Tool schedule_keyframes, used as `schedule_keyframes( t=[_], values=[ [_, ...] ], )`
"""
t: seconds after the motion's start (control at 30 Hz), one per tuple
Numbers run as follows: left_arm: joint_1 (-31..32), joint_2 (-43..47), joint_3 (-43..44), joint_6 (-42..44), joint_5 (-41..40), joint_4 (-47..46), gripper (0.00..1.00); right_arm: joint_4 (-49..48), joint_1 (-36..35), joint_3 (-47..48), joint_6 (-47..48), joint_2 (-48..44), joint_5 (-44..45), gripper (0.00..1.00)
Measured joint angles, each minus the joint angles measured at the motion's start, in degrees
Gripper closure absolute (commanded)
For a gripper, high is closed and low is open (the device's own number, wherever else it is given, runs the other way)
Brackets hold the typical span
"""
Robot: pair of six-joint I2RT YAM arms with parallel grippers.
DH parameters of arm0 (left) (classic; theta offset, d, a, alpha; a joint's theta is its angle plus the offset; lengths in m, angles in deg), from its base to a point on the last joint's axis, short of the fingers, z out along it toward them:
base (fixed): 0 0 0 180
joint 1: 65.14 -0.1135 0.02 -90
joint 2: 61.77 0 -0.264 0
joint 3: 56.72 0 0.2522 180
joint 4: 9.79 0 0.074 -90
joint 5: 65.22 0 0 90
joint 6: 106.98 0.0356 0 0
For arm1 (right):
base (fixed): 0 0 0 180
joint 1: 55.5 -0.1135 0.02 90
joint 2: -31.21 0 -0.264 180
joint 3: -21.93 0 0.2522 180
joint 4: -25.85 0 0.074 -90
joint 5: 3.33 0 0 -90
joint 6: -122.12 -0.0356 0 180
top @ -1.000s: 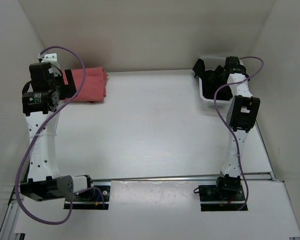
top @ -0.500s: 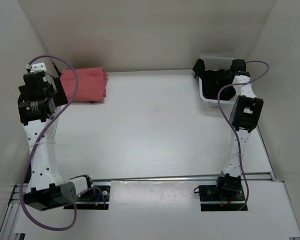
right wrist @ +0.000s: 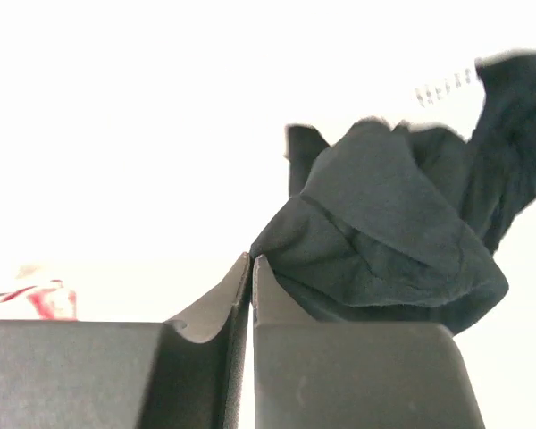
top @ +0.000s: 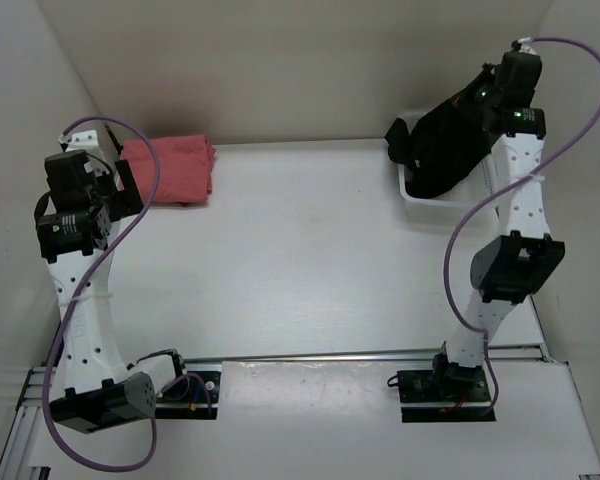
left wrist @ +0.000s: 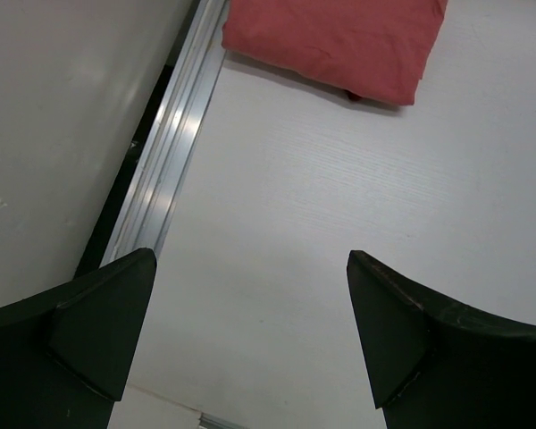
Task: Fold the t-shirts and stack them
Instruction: Grab crumpled tshirt from bin with the right arm, then move the tshirt to the center of the board
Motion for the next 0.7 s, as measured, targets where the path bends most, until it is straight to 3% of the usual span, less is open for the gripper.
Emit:
schedule_keyframes(
  t=[0.2,0.5,0.7],
  values=[
    [0.0,3.15,-4.48,0.0,2.67,-0.24,0.0,0.37,-5.25,3.82,3.5,-9.27,0.04,1.0],
    [0.0,5.99,-5.64,0.0,5.92,-0.68,0.0,-6.21,-29.11,4.61,7.98,-28.15,-2.34,1.0],
    [0.0,6.16,-5.75,0.0,8.13,-1.4,0.0,-11.74,-42.36,5.95,11.91,-33.51,-1.95,1.0]
  ],
)
